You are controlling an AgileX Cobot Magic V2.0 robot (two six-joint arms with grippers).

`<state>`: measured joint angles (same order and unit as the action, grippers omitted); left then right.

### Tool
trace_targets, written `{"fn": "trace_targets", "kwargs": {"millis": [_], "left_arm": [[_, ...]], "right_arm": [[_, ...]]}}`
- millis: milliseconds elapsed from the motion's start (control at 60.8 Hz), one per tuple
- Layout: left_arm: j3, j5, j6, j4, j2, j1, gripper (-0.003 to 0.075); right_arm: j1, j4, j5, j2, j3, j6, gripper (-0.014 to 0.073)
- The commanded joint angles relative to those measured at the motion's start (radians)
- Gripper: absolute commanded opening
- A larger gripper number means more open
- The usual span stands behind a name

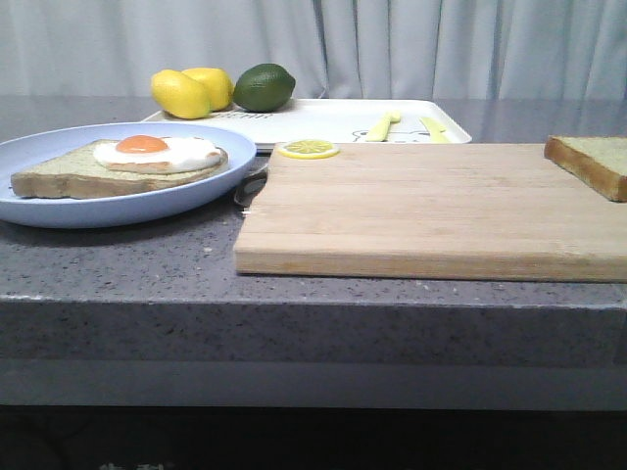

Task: Place bread and move sandwich to tray
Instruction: 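Move the right gripper down over the loose bread slice on the board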

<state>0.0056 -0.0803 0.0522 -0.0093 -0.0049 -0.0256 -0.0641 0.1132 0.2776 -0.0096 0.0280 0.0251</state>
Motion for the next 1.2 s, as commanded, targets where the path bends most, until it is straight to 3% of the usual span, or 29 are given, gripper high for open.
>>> {"fn": "trace_targets", "kwargs": {"millis": [0, 724, 921, 1069, 1185], "left_arm": [[0.0, 0.089, 0.002, -0.009, -0.02, 0.003, -0.002], [0.0, 0.089, 0.002, -0.009, -0.02, 0.003, -0.002], [-0.007, 0.205, 0.002, -0.009, -0.02, 0.003, -0.002], [-0.1, 0.247, 0.015, -0.027, -0.02, 0.003, -0.002], [-0.237, 0.184, 0.037, -0.051, 0.001, 0.003, -0.002]], "right_arm": [[0.003, -0.004, -0.101, -0.018, -0.003, -0.002, -0.0064], [0.003, 0.015, -0.136, -0.018, -0.003, -0.002, -0.0064], [0.003, 0.067, -0.163, -0.018, -0.031, -0.002, -0.0064], [0.003, 0.067, -0.148, -0.016, -0.136, -0.002, -0.0064], [0.003, 0.068, -0.134, 0.016, -0.254, -0.002, -0.0064]]}}
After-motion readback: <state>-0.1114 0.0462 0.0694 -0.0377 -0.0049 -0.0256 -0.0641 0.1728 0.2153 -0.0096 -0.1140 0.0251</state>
